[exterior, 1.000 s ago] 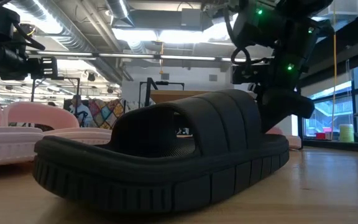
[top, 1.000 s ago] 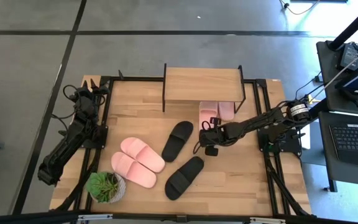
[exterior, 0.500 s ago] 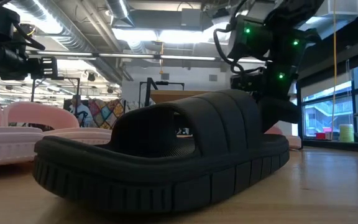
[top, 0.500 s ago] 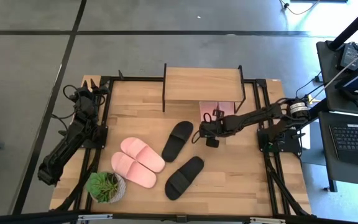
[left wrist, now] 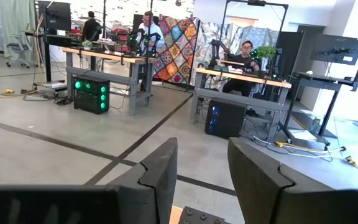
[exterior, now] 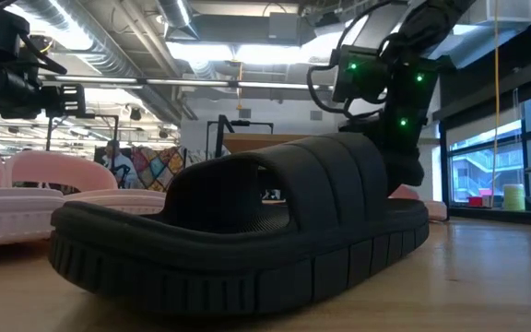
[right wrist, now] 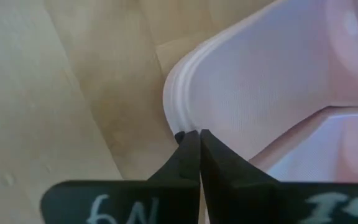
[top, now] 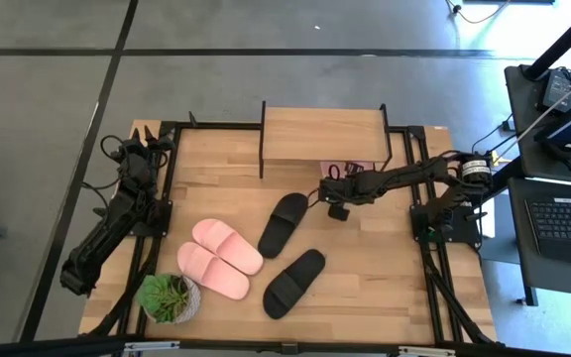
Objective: Pick and place slides into the shelf
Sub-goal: Put the pink slipper under the shelf
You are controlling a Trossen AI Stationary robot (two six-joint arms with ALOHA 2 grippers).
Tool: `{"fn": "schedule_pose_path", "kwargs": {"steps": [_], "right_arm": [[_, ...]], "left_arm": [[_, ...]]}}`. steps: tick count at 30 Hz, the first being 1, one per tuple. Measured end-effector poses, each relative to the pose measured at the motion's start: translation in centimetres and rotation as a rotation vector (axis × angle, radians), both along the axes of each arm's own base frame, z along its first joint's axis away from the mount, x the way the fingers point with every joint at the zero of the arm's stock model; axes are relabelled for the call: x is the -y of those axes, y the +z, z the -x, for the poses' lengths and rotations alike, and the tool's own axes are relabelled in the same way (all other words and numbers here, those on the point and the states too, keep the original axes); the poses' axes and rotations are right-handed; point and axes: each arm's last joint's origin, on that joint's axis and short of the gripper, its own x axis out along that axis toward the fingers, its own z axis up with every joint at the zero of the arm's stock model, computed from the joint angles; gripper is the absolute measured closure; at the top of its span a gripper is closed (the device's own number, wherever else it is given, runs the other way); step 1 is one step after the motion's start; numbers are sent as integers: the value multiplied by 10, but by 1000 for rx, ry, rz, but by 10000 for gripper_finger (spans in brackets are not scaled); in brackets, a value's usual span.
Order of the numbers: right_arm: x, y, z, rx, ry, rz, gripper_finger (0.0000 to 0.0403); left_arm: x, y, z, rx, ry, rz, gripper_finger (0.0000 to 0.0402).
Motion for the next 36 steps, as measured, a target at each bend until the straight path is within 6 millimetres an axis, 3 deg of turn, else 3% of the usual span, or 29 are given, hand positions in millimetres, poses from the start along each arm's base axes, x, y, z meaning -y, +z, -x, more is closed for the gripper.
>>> {"fn": "schedule_pose_path", "kwargs": {"steps": [6,18,36], "right_arm": [[9,0,2,21,-79,-9,402],[6,-1,3,21,-111,-11,399],[5,-1,2,27,-84,-45,268]], "left_arm": [[0,0,0,0,0,0,267],[0,0,0,0,0,0,267],[0,0,0,0,0,0,267]]}}
